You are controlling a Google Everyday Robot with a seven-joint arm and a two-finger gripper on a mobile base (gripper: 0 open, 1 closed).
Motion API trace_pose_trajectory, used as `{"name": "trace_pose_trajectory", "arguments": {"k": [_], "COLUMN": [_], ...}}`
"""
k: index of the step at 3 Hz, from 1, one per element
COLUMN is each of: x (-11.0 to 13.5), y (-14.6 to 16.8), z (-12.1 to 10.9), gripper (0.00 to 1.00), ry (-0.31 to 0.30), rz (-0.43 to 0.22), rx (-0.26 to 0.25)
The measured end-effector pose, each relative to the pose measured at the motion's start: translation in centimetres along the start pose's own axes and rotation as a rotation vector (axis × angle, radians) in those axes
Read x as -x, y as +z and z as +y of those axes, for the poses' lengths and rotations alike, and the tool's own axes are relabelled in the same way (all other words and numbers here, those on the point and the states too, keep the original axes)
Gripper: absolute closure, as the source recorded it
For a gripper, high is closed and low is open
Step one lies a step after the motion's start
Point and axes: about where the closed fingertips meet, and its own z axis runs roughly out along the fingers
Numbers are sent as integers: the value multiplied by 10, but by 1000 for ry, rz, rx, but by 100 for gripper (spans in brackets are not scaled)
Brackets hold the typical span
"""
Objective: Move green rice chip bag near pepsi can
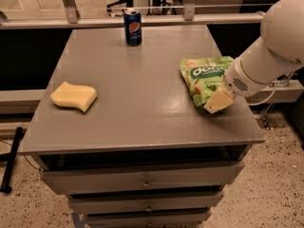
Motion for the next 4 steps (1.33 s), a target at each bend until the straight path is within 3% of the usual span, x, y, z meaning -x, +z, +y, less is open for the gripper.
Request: {"name": "trace_pose_trajectory", "arguments": {"k": [1, 2, 3, 4], "x": [10, 24, 37, 37], "y": [-8, -23, -47, -48], "z": [-6, -20, -49, -48], "gripper": [88, 100, 100, 100], "ry": [-45, -122, -189, -197], "rz": [-10, -16, -30, -35], "rx": [-43, -111, -197, -193]}}
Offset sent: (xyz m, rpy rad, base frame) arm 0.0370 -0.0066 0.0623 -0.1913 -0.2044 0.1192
